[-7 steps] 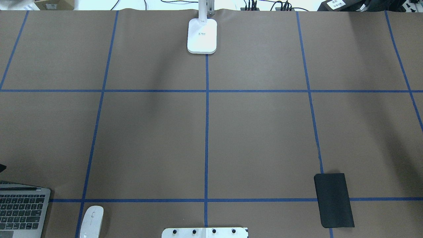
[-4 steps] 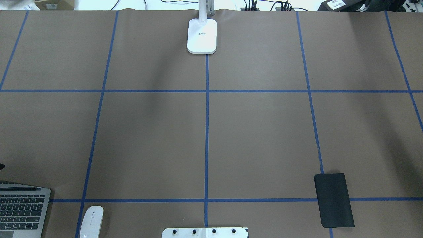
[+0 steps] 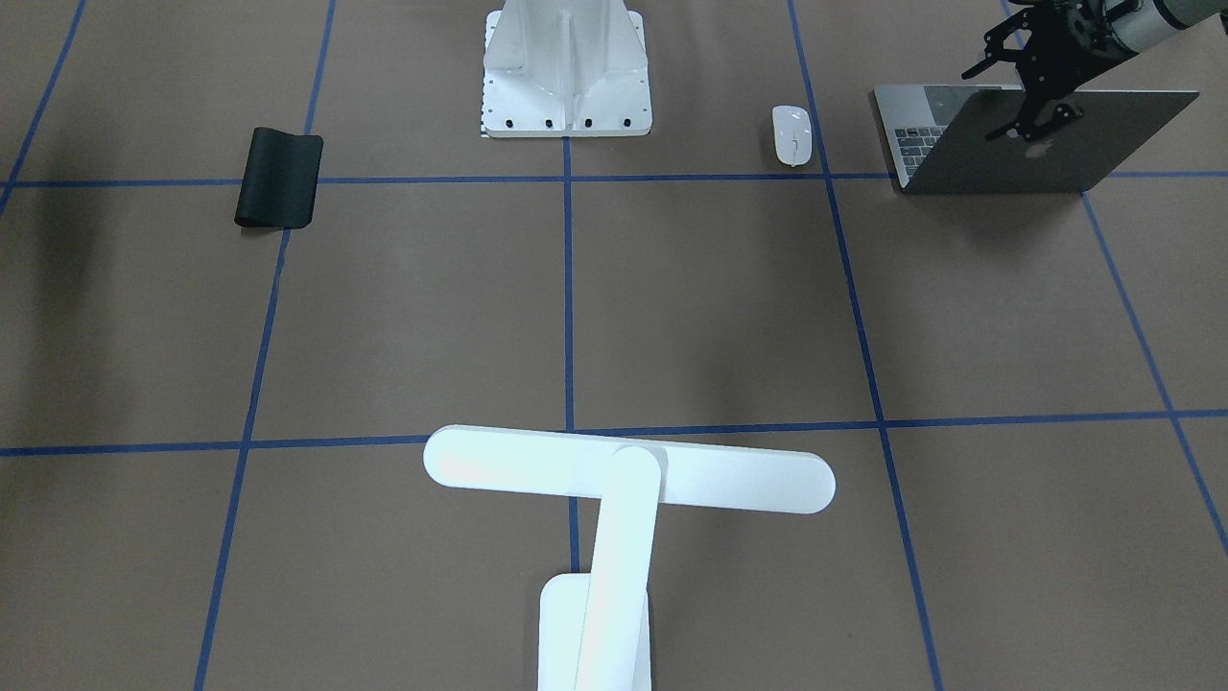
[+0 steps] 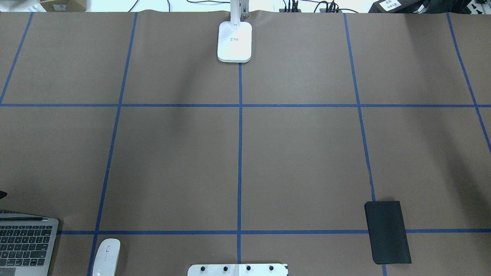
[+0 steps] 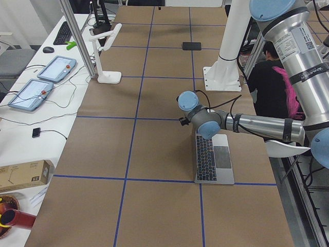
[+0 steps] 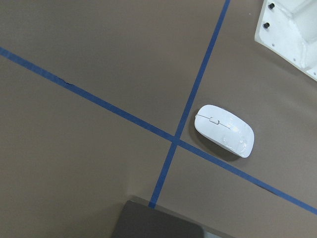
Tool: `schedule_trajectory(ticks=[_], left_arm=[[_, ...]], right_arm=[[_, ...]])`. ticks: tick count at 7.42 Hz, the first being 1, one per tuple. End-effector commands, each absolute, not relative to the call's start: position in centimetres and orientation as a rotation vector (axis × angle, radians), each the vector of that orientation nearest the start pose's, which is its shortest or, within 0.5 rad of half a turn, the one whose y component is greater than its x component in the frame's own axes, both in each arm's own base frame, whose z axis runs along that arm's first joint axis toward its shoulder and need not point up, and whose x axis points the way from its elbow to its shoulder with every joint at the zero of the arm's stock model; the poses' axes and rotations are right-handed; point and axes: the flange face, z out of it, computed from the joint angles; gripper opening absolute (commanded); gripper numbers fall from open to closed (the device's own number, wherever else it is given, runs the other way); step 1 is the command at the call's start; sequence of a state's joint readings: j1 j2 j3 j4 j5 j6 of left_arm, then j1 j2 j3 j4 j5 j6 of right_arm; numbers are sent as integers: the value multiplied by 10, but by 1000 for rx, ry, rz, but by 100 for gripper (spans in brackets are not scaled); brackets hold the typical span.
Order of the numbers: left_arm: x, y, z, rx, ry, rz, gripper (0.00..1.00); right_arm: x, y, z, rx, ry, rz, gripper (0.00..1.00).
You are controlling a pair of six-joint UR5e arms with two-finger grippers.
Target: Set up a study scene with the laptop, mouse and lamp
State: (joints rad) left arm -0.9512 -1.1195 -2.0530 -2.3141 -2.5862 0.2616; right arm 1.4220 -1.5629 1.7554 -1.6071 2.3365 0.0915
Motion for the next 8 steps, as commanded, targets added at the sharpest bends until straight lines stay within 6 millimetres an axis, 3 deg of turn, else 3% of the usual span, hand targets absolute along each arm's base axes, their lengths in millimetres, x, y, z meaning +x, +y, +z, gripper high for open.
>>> schedule_trajectory(ticks=[1,3,8], left_arm=[[140,-285,503,606,1119,1220,88],[136,-290,507,666,1028,1258,85],[131,-281,515,679,1015,1301,69]], right_arm=[[-10,-502,567,57,-778,-114,100],[-10,-502,567,56,-778,-114,100],[-10,-502,568,54,-778,-112,100]])
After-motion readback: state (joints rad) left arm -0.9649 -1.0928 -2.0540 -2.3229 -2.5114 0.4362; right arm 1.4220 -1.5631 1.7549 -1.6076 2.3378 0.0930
